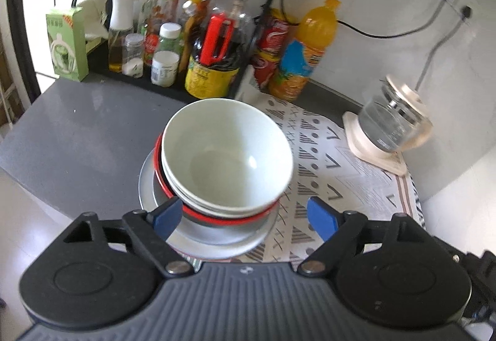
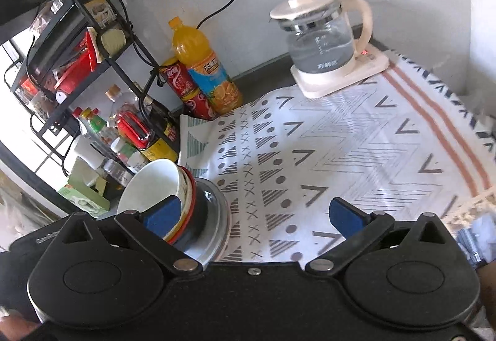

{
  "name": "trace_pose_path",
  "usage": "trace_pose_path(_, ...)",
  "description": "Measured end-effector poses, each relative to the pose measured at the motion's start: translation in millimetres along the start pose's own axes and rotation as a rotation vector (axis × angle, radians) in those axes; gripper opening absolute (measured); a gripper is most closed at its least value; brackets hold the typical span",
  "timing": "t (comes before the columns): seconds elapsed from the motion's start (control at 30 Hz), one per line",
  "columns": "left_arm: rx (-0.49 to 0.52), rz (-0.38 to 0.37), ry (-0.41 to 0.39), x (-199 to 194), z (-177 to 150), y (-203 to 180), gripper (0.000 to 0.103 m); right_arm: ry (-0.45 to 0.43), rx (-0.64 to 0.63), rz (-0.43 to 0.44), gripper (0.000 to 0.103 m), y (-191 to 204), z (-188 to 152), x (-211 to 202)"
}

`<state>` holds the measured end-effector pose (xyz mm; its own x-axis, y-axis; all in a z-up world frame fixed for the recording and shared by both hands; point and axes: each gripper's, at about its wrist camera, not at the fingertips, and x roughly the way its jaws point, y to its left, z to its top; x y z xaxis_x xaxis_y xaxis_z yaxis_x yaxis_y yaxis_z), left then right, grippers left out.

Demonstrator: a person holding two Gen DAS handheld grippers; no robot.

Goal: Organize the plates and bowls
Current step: 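Open both grippers and pull them back from the stacked dishes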

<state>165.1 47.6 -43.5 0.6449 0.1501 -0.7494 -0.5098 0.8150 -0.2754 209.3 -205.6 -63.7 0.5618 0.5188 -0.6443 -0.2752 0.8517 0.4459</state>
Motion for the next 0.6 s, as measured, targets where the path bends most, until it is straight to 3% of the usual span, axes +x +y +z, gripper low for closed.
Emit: trace_pose_path(0.6, 0.201, -0.084, -0.093, -75, -8, 1, 0.090, -0.099, -0.045, -0.142, 0.103, 11, -20, -62)
